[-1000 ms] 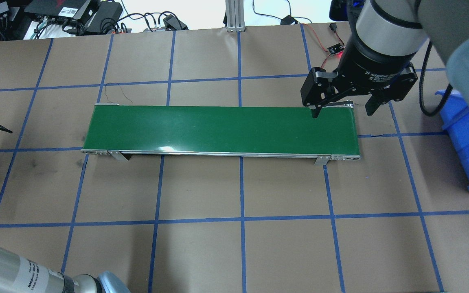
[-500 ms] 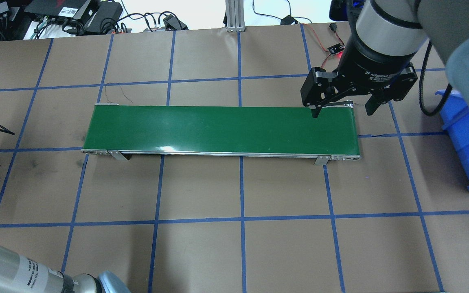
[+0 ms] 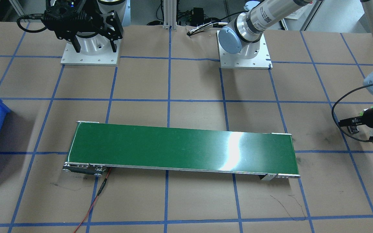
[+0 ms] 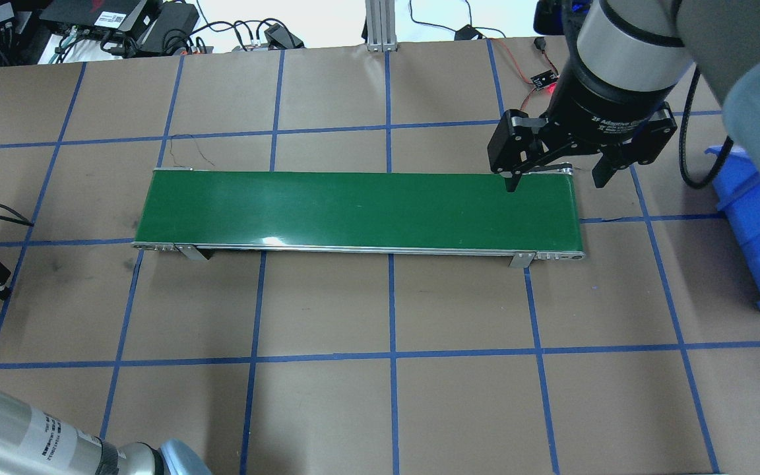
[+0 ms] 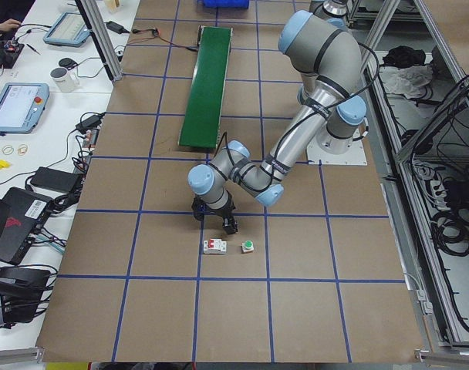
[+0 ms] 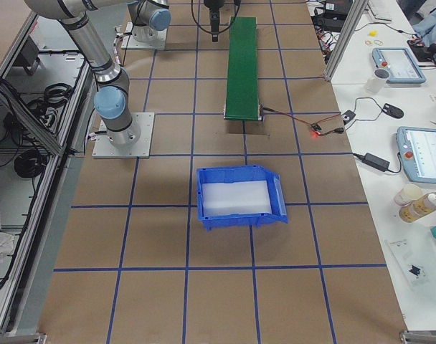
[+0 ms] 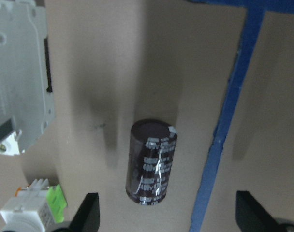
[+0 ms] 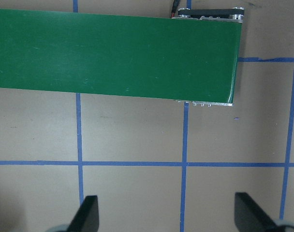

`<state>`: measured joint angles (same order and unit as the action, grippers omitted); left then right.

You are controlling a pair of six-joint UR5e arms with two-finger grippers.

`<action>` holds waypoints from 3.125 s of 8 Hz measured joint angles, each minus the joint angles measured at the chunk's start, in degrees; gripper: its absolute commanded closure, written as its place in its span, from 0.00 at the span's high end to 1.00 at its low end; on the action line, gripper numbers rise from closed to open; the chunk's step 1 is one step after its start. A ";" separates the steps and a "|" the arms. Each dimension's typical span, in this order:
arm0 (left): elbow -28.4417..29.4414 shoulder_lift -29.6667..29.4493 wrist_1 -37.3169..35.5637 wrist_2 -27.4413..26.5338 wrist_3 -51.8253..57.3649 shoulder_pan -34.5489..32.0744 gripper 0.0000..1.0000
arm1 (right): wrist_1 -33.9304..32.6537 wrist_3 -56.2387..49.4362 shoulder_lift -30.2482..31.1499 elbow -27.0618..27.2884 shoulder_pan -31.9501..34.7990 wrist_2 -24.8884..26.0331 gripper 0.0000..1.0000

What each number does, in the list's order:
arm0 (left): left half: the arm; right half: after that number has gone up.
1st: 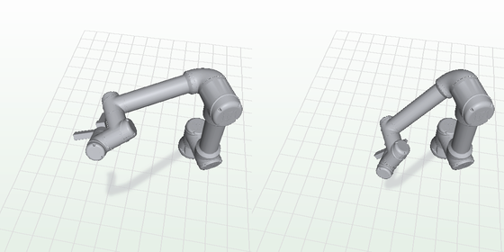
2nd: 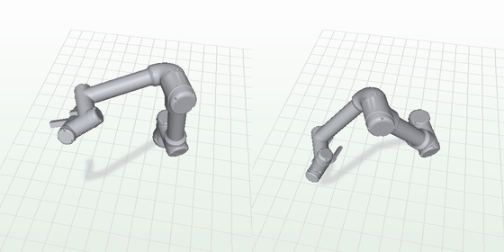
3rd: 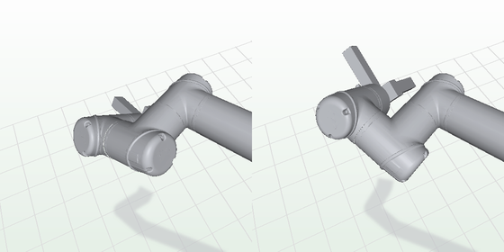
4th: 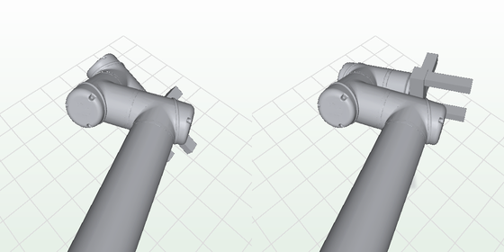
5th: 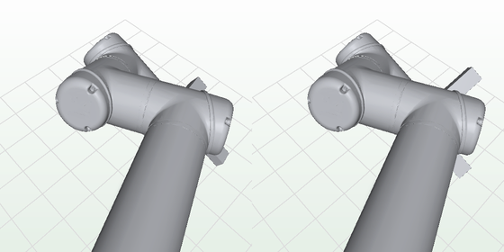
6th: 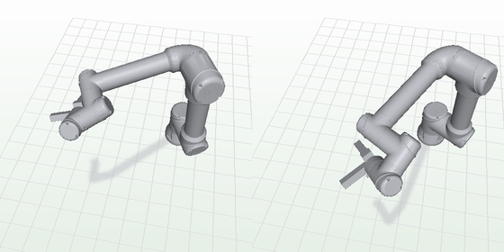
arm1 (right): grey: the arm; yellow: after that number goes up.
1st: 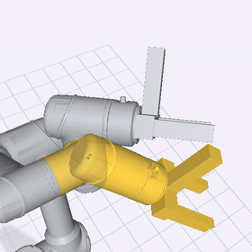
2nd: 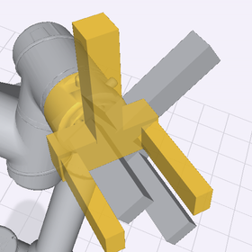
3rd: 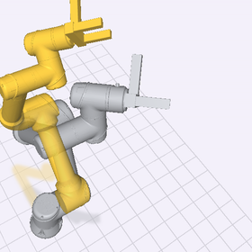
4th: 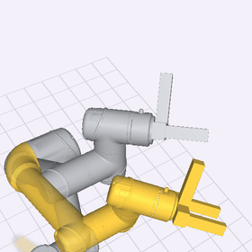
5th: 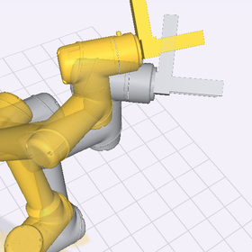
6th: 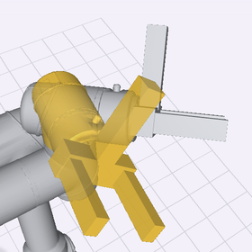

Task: Move capacitor from left to right
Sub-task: 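Lower the left gripper and grasp the brown capacitor on the table, then carry the capacitor with the left gripper over the conveyor's near end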

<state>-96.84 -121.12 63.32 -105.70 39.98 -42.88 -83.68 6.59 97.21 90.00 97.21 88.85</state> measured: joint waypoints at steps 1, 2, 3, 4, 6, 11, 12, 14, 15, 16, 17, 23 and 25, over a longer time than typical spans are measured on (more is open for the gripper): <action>0.03 -0.12 -0.08 -0.01 1.67 0.02 0.65 | 0.01 0.00 0.00 0.00 0.00 0.00 1.00; 0.06 -0.12 -0.10 -0.17 3.38 0.05 0.38 | 0.05 0.04 0.00 0.00 0.04 0.00 1.00; 0.15 0.09 -0.12 -0.30 5.45 0.07 0.18 | 0.07 0.07 0.00 0.00 0.03 0.00 1.00; 0.19 0.25 -0.12 -0.35 6.68 0.07 0.00 | 0.08 0.08 0.00 0.00 0.02 0.00 1.00; 0.21 0.40 -0.08 -0.35 7.77 0.08 0.00 | 0.06 0.05 -0.04 0.00 0.06 -0.06 1.00; 0.57 8.90 4.33 7.40 8.34 -3.35 0.00 | -0.03 0.00 -0.03 0.00 0.07 -0.08 1.00; 0.66 11.78 5.02 10.98 7.63 -7.50 0.00 | -0.03 0.00 -0.02 0.00 0.07 -0.08 1.00; 0.61 15.27 4.96 15.45 2.79 -18.60 0.00 | 0.00 0.00 0.00 0.00 0.06 -0.08 1.00; 0.53 15.79 4.86 17.63 -3.15 -23.86 0.00 | -0.03 0.00 0.00 0.00 0.06 -0.08 1.00; 0.58 15.63 4.74 18.98 -8.43 -28.30 0.00 | -0.03 0.00 -0.03 0.00 0.07 -0.08 1.00; 0.47 15.17 4.71 19.56 -10.95 -30.84 0.00 | -0.05 0.00 -0.06 0.00 0.07 -0.09 1.00; 0.61 10.22 4.88 13.64 -5.95 -32.51 0.00 | -0.28 -0.11 -0.03 0.00 0.02 0.07 1.00; 0.59 9.30 4.95 13.00 -6.24 -32.27 0.38 | -0.58 -0.17 -0.06 0.00 0.00 0.33 1.00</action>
<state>-96.24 -111.82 68.27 -92.70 33.73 -75.15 -84.26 6.43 97.15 90.00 97.21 89.18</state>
